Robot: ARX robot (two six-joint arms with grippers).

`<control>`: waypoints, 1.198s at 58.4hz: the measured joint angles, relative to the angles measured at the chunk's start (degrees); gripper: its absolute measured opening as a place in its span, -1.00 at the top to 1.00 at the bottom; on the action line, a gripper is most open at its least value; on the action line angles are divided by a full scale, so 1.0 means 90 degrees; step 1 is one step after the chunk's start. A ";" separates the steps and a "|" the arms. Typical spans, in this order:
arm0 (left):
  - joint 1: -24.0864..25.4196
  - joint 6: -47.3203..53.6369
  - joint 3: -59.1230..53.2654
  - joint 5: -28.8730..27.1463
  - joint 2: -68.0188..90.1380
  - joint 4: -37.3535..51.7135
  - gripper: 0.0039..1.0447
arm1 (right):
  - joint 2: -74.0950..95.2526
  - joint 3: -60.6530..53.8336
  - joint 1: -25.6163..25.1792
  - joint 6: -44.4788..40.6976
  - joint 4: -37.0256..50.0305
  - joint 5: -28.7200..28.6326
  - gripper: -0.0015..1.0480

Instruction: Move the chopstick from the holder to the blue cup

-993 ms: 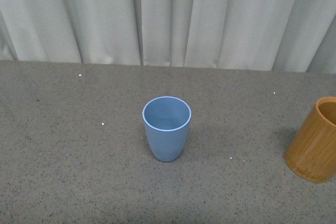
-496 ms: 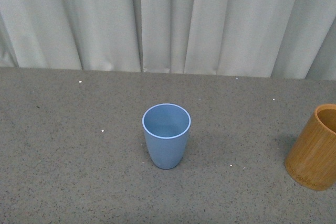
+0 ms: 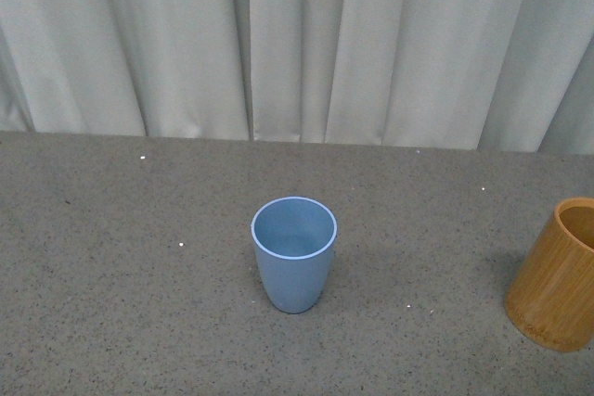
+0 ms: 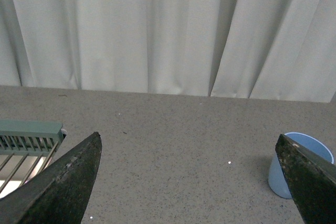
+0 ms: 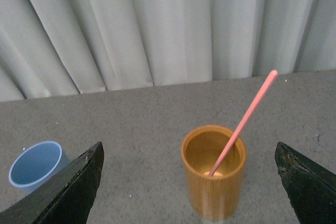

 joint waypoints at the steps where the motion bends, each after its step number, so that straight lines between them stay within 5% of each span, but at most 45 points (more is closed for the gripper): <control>1: 0.0000 0.0000 0.0000 0.0000 0.0000 0.0000 -0.88 | 0.0236 0.0104 -0.0041 -0.0002 0.0136 0.0000 -0.81; 27: 0.0000 0.0000 0.0000 0.0000 0.0000 0.0000 -0.88 | 0.3303 0.1965 -0.1166 0.0668 0.0010 0.0012 -0.81; 70: 0.0000 0.0000 0.0000 0.0000 0.0000 0.0000 -0.88 | 0.5510 0.2749 -0.1180 0.0886 0.0328 0.0559 -0.81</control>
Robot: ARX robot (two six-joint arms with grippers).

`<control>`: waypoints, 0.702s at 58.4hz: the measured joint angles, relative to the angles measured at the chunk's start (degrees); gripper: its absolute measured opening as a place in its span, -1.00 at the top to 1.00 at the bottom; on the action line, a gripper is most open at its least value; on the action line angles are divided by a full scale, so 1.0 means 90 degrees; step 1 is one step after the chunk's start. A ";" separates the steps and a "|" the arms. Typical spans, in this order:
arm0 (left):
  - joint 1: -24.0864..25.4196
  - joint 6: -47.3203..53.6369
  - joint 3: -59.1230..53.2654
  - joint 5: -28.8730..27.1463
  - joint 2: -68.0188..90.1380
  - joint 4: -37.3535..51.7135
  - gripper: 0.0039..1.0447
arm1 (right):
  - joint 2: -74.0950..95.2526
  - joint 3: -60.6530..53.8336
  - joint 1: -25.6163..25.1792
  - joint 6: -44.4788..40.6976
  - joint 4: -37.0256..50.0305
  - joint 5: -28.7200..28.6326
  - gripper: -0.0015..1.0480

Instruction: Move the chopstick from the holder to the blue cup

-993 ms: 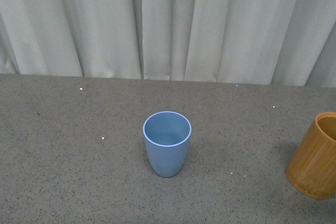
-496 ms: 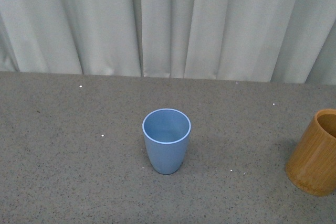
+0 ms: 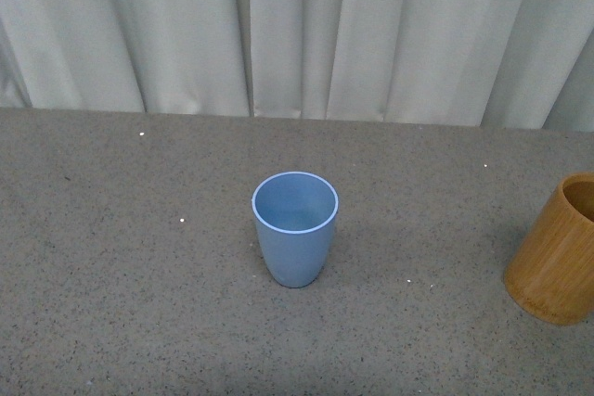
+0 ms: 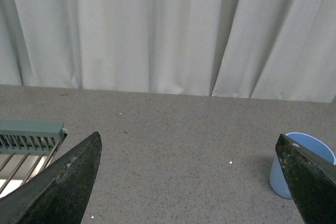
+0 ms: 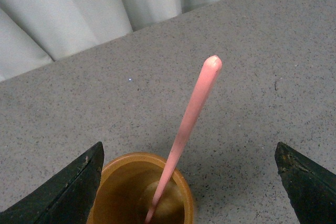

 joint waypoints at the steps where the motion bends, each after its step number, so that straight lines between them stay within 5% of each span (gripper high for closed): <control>1: 0.0000 0.0000 0.0000 0.0000 0.0000 0.0000 -0.88 | 0.0017 0.0002 0.0000 0.0000 0.0005 0.0002 -0.81; 41: 0.0000 0.0000 0.0000 0.0000 0.0000 0.0000 -0.88 | 0.0964 0.0282 -0.0153 0.0129 0.1154 0.0068 -0.81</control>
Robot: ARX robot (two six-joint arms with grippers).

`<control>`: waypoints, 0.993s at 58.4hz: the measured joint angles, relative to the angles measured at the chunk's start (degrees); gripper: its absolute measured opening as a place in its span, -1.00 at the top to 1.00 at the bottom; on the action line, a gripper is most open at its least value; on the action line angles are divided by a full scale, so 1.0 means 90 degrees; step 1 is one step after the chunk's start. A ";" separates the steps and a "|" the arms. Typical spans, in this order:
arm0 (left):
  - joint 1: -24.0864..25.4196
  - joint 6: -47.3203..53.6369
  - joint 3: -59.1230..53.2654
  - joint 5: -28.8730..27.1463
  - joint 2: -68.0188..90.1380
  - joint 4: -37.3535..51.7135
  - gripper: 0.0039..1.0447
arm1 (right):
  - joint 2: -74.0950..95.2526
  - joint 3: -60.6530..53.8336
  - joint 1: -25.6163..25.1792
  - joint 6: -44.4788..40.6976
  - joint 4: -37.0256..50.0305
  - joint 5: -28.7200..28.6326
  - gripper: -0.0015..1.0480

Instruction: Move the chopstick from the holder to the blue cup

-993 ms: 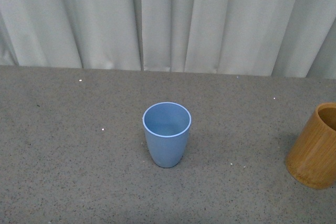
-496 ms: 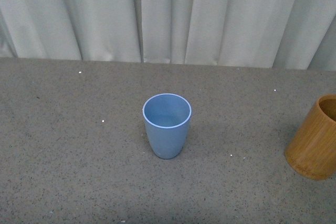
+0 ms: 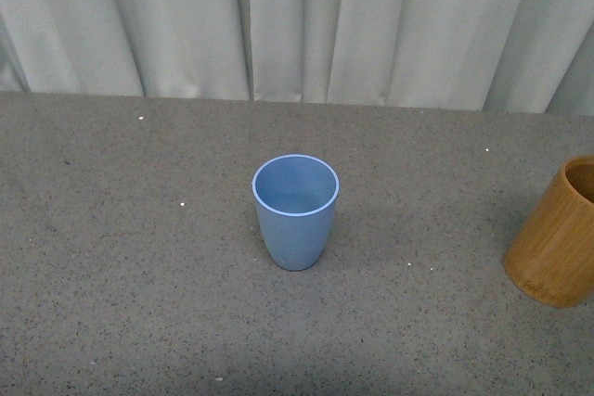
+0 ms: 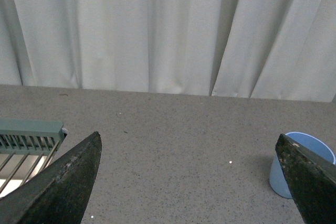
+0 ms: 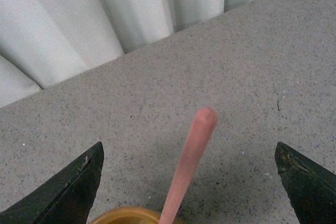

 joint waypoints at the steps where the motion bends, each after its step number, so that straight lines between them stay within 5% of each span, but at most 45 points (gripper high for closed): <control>1: 0.0000 0.0000 0.0000 0.0000 0.0000 0.0000 -0.88 | 0.0027 0.0017 -0.0007 0.0000 0.0044 0.0002 -0.81; 58: 0.0000 0.0000 0.0000 0.0000 0.0000 0.0000 -0.88 | 0.0908 0.0622 0.0102 0.0155 0.0243 0.0398 -0.81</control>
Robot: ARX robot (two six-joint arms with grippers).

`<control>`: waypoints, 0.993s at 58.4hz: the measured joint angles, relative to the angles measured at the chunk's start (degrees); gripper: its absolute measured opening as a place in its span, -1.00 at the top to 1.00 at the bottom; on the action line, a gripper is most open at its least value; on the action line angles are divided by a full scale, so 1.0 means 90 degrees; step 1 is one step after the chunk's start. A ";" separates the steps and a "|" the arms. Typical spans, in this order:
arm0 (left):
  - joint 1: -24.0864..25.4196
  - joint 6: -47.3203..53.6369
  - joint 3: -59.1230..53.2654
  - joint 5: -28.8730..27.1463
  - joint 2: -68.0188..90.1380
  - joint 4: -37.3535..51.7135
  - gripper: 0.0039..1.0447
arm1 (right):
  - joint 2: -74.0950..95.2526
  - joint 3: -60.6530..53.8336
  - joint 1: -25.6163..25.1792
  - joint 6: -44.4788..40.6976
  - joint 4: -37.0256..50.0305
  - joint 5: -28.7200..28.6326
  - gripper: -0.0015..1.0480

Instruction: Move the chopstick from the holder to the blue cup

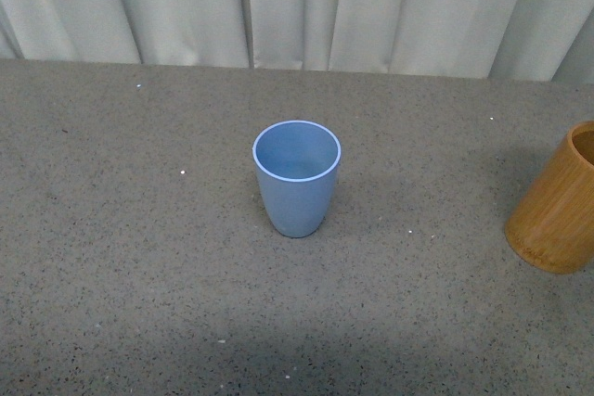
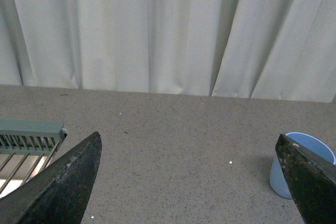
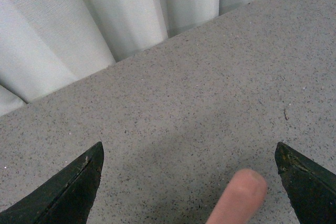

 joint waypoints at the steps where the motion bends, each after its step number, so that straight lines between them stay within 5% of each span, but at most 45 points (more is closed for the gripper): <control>1: 0.0000 0.0000 0.0000 0.0000 0.0000 0.0000 -0.88 | 0.0000 0.0000 0.0002 0.0000 0.0000 0.0002 -0.81; 9: 0.0000 0.0002 0.0000 0.0000 0.0000 0.0000 -0.88 | 0.0010 0.0000 0.0046 0.0002 0.0056 0.0027 -0.75; 41: 0.0000 0.0002 0.0000 0.0000 0.0000 0.0000 -0.88 | 0.0199 -0.0075 0.0148 0.0104 0.0376 -0.0005 0.94; 58: 0.0000 0.0002 0.0000 0.0000 0.0000 0.0000 -0.88 | 0.0236 -0.0063 0.0197 0.0238 0.0420 -0.0080 0.97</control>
